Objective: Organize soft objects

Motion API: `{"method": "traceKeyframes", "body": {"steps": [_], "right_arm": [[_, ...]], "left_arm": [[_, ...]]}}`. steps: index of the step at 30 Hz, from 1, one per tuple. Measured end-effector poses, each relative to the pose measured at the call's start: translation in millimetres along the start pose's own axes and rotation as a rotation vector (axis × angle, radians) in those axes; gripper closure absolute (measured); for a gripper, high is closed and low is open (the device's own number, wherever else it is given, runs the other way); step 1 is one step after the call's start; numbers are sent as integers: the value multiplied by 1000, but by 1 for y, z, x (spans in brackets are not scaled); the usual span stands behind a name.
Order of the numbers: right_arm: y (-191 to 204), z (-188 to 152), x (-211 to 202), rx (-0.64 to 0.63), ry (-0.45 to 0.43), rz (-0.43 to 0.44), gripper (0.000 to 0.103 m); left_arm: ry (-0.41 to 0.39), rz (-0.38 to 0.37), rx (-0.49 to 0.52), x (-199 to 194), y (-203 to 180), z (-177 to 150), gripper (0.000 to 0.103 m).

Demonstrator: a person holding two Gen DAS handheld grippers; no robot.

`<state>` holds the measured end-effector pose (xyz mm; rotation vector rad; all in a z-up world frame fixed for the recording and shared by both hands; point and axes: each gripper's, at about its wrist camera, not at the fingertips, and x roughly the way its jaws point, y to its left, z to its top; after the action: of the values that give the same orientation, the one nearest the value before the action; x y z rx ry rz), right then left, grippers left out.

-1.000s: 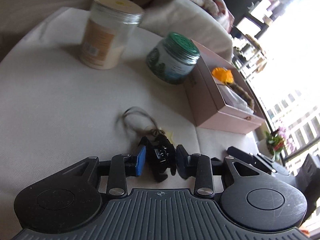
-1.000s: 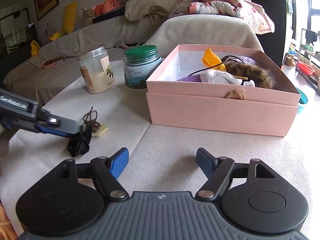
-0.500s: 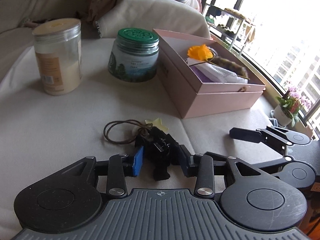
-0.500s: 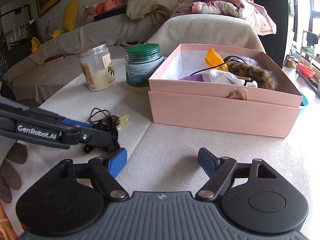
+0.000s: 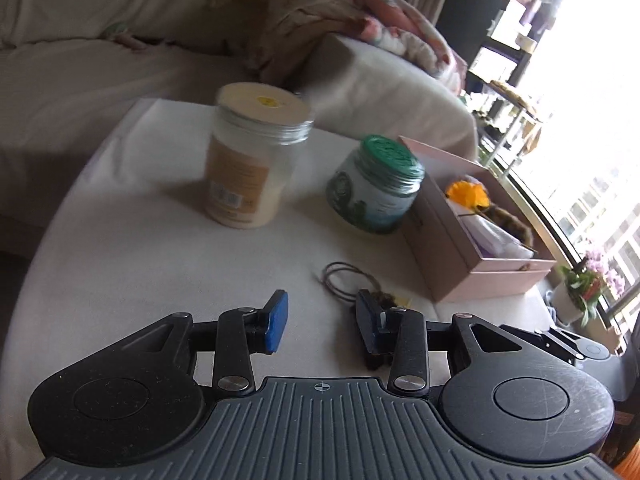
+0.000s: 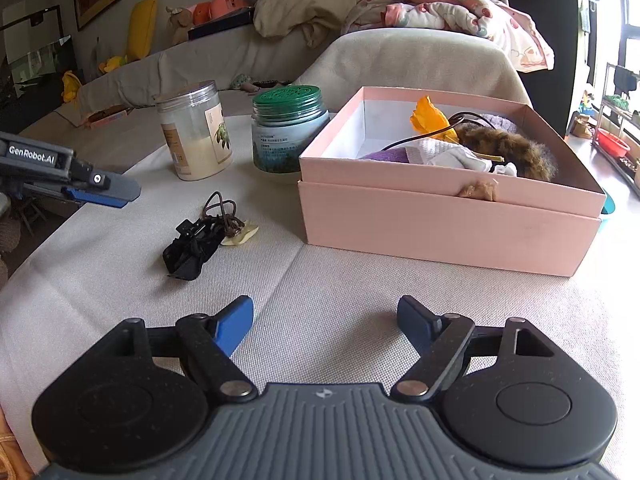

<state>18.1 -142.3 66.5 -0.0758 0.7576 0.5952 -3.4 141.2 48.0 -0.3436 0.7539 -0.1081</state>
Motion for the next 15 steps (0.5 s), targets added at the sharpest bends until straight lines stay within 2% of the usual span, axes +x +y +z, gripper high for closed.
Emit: {"method": "traceKeyframes", "body": {"steps": [3,6,9,11,15], "right_arm": [[0,0,0,1,0,-1,23],[-1,0,0,2,-1,-1,23],[-2,0,0,5,-1,-1,23],[-2,0,0,5,-2,1,23],[-3,0,0,5,-2,0,23]], "left_arm": [[25,-7,108,16,-31,-6,62],[45,47,223,37,-63,-16,62],[54,103,287,49,-76,-23,61],[49,124,304,51,-77,-25,60],[36,104,292,50,-73,-23,61]]}}
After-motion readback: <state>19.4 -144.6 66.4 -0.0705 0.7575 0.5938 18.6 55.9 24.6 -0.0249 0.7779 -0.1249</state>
